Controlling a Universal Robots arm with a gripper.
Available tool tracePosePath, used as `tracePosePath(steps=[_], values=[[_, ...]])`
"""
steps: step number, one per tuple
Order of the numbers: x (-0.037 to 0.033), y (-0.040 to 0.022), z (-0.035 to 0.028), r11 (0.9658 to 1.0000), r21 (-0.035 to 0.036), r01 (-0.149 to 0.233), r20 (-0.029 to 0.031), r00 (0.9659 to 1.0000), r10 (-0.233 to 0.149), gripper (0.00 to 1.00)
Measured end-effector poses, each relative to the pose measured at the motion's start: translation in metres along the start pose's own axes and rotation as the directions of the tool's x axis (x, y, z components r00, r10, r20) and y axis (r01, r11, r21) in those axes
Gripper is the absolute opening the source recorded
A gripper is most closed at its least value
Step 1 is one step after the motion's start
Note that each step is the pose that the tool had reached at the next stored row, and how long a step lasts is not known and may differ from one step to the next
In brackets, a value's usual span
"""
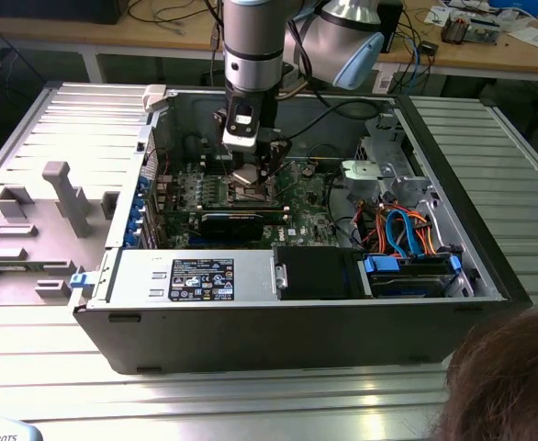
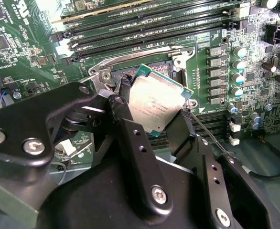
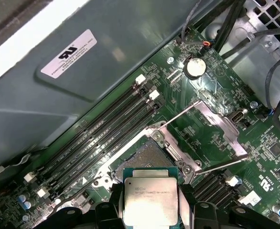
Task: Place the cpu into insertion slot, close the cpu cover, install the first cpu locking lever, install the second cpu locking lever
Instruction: 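Place the cpu into insertion slot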
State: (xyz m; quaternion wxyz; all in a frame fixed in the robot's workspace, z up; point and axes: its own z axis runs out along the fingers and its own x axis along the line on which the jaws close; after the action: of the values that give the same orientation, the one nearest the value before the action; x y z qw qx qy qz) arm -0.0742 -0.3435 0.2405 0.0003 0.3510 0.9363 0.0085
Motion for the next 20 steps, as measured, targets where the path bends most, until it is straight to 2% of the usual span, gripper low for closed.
tracePosePath(steps=[20], values=[[0.0,-0.0001,0.0032,0.9992,0.0018,-0.04,0.0024,0.9992,0.04,0.54]])
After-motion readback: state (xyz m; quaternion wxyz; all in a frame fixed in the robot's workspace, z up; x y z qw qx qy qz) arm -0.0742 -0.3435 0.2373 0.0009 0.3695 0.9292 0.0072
